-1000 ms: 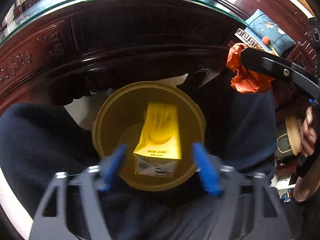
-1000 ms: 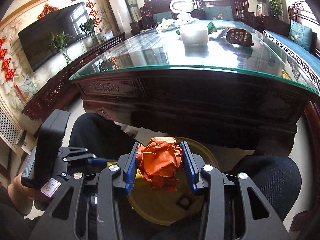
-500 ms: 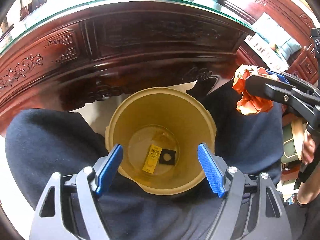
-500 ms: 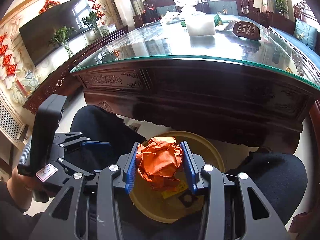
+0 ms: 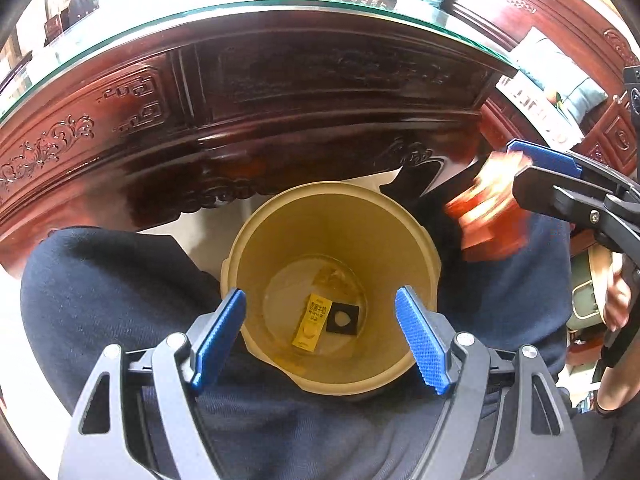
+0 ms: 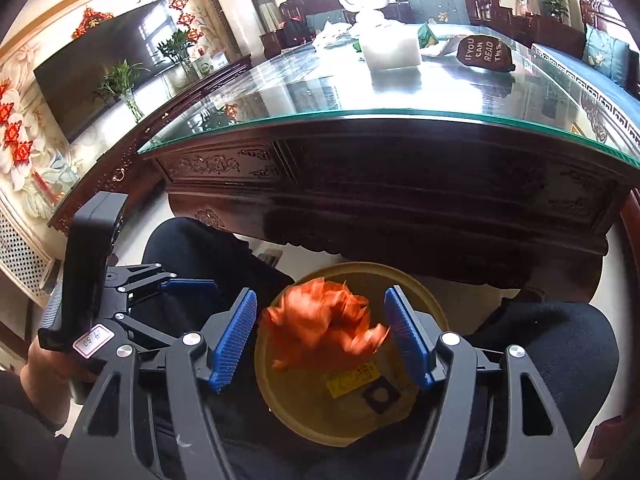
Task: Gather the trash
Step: 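Open the left tool to drop the carton while the right tool releases the orange paper, then raise both open tools back over the table, then close the left tool on the white foam packaging while the right tool grasps the brown pouch, then lift the foam packaging with the left tool while the right tool lifts the brown pouch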
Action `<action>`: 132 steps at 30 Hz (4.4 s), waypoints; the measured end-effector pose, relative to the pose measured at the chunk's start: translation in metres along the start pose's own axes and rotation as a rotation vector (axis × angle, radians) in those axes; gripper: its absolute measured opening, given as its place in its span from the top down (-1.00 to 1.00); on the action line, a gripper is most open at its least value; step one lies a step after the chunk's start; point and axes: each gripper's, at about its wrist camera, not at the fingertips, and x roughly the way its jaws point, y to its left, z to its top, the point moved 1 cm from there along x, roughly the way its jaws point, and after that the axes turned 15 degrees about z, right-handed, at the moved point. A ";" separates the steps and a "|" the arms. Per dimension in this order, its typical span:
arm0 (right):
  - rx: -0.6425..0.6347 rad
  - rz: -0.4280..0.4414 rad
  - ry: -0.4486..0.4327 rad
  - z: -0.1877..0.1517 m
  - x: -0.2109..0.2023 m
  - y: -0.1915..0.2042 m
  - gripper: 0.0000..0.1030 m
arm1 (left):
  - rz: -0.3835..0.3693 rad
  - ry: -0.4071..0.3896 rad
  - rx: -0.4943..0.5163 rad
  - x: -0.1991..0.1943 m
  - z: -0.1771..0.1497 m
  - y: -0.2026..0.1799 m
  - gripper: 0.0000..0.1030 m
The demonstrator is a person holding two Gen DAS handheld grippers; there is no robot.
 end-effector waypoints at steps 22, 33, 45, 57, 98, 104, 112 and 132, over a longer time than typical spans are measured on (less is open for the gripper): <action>-0.114 0.034 -0.127 0.015 -0.014 0.009 -0.84 | 0.022 -0.078 0.018 -0.010 0.040 -0.003 -0.49; -0.114 -0.049 -0.308 0.085 -0.036 -0.024 -0.84 | 0.077 -0.217 -0.055 -0.027 0.130 0.020 -0.60; -0.039 -0.114 -0.411 0.169 -0.033 -0.084 -0.84 | 0.084 -0.296 -0.202 -0.012 0.265 0.036 -0.76; -0.022 -0.136 -0.360 0.211 -0.023 -0.133 -0.84 | 0.143 -0.259 -0.275 0.037 0.369 0.049 -0.77; 0.048 -0.342 -0.088 0.270 0.030 -0.236 0.24 | 0.090 -0.196 -0.249 0.076 0.372 0.053 0.31; -0.009 -0.313 -0.124 0.263 0.019 -0.218 0.25 | 0.072 -0.203 -0.256 0.067 0.363 0.053 0.31; -0.075 -0.263 -0.056 0.244 0.035 -0.197 0.21 | 0.068 -0.196 -0.260 0.059 0.348 0.053 0.31; -0.063 -0.302 -0.068 0.242 0.031 -0.192 0.62 | 0.066 -0.198 -0.243 0.055 0.346 0.050 0.31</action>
